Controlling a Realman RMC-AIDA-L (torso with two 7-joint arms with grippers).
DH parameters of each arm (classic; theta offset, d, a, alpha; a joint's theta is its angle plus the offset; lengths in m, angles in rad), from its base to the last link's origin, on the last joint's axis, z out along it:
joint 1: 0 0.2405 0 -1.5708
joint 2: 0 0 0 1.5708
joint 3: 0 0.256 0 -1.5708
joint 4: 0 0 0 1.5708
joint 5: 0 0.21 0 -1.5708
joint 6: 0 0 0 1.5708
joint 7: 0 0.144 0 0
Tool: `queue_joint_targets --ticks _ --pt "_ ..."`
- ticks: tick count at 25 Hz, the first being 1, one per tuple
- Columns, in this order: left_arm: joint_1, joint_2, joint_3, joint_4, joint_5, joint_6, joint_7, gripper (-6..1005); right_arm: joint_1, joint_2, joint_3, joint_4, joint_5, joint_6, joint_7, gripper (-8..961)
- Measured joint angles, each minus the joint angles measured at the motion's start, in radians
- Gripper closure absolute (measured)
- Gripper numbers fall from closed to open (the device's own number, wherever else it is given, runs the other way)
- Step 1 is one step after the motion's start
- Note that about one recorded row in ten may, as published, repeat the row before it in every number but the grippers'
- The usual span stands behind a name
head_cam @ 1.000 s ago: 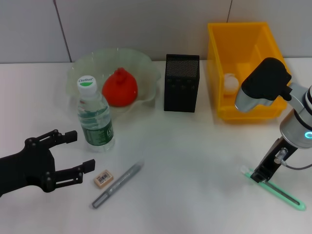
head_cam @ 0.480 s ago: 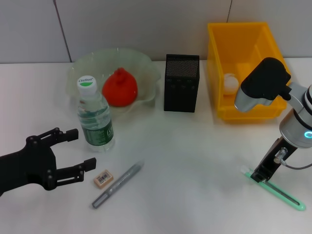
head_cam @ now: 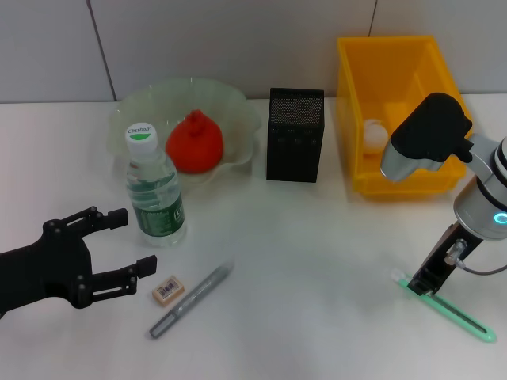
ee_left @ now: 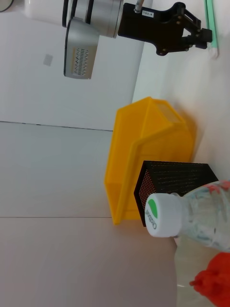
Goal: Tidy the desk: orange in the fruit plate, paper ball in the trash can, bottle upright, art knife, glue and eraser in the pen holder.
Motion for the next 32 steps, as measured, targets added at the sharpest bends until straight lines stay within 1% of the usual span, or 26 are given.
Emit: queue_joint_targets --ticks 10,17,24,32 --pt "0.0 0.0 0.0 0.0 0.0 0.001 0.0 136 -0.001 0.0 0.0 0.0 0.0 -0.009 0.004 862" --pt "0.002 0.0 0.0 0.0 0.0 0.002 0.0 136 -0.005 0.0 0.001 0.016 0.0 -0.011 0.01 863" --pt "0.004 0.0 0.0 0.0 0.0 0.002 0.0 135 -0.018 0.0 0.011 0.12 0.011 -0.014 0.011 862" --pt "0.001 -0.002 0.008 -0.001 0.0 0.006 0.004 135 -0.007 0.0 0.037 0.262 0.052 0.015 0.013 863"
